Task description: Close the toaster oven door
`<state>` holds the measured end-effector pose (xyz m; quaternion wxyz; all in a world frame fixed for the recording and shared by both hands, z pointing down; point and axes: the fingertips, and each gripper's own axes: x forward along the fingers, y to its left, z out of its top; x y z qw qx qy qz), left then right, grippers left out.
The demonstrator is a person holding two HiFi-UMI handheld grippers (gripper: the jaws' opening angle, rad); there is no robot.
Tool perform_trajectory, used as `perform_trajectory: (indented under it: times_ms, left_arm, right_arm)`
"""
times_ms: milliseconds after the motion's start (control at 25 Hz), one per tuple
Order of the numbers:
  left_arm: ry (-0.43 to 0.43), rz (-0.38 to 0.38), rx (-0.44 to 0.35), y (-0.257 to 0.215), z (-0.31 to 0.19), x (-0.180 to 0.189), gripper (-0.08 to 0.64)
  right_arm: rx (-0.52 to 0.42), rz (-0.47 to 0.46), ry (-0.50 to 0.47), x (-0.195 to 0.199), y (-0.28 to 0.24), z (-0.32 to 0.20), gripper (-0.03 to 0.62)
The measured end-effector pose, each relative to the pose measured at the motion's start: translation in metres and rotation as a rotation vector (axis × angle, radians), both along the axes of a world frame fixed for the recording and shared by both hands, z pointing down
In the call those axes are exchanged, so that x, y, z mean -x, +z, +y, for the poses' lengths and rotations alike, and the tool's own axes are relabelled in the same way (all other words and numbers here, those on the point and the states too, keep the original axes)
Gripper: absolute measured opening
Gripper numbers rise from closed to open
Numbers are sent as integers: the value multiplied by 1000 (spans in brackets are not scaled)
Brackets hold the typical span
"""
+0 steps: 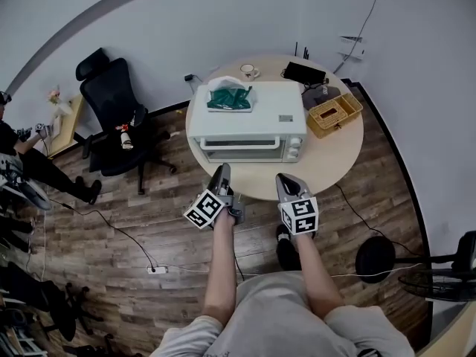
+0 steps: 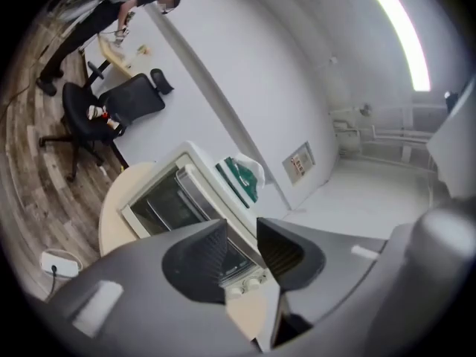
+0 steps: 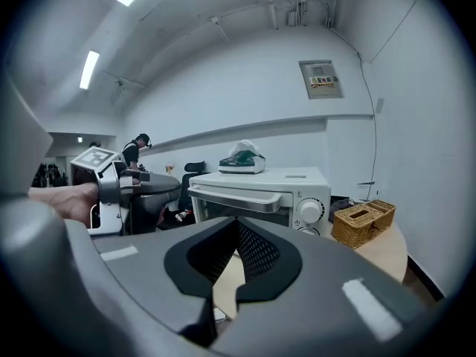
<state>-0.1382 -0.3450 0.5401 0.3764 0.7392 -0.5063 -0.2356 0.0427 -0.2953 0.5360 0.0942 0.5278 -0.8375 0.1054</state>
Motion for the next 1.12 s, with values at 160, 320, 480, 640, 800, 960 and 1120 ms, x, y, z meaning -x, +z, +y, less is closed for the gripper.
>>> perform_trajectory:
  times_ms: [160,320,480,640,800,960,1120]
  left_arm:
    - [-2,-177,-60,-20,21,1,163]
    - [7,-332,-95,-28,44,-3,163]
    - [17,-547,-115,-30,77,-10,164]
    - [31,-659,-138,-31,103,-18,164]
    - [32,-716,-152,-33,123,-21,164]
    - [34,-776,-163,-34,144,-24,164]
    - [34,-815,-174,-35,160,-27,164]
  right_arm:
    - [0,-2,-8,3,0,12,0]
    - [-3,-13,-20,9,0,24,0]
    - [-8,-11,-26,13,0,38,0]
    - [-6,-23,-30,10,1,53,0]
    - [-2,-20,-40,9,2,67,0]
    - [0,-6,-57,9,1,82,0]
    - [-8,-12,-54,6,-2,96,0]
